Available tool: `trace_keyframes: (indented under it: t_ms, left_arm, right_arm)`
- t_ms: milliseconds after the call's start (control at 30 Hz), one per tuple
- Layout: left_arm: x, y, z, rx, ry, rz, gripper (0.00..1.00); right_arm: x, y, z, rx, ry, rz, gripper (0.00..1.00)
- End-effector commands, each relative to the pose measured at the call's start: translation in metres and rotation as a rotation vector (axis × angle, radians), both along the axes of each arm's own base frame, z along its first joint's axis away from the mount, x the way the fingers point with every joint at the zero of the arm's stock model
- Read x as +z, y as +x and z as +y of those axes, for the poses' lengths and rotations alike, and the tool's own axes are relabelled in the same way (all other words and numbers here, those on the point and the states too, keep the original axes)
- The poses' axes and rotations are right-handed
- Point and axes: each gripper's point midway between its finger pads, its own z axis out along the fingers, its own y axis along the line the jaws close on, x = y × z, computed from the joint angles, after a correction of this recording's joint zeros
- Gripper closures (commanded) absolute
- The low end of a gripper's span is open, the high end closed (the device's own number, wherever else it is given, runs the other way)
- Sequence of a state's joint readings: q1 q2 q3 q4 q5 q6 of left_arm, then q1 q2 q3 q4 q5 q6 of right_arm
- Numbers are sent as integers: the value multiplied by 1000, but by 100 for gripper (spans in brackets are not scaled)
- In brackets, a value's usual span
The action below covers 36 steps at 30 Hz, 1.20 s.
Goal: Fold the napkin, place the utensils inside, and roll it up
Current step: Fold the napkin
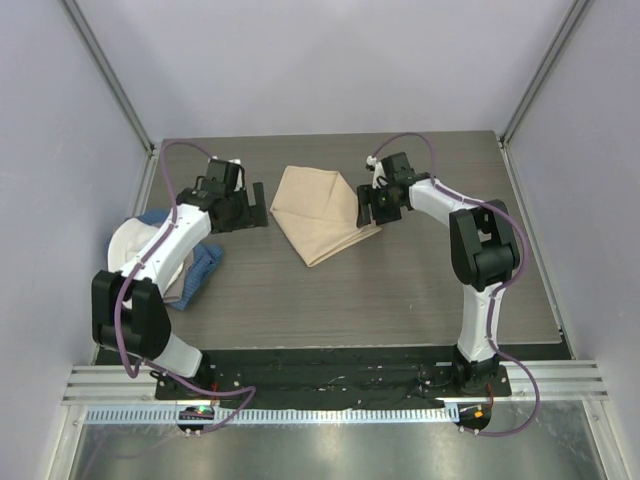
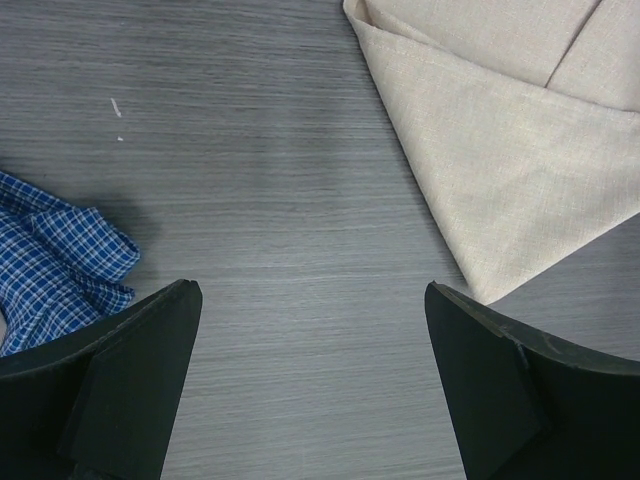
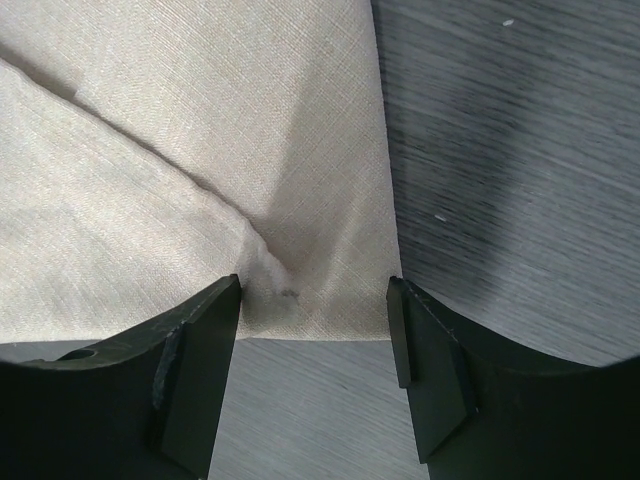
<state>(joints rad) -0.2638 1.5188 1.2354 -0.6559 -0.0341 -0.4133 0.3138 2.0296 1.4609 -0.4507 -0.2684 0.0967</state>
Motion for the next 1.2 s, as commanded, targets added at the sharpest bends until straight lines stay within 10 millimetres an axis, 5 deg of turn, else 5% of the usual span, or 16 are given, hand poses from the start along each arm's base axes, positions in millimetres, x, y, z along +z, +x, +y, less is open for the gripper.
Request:
trace_keyframes:
  t_ms: [0, 567, 900, 1167]
  left_arm:
    - [13, 2, 2, 23, -12, -52, 0]
    - [2, -6, -3, 29, -57, -29, 0]
    - [1, -6, -3, 27, -58, -29, 0]
    - [-1, -7, -4, 29, -66, -32, 0]
  right_arm:
    - [7, 12, -3, 7, -15, -42, 32]
    - [15, 26, -1, 66, -14, -109, 32]
    - [-6, 21, 0, 123, -27, -85, 34]
    - [-8, 6, 0, 105, -5, -41, 55]
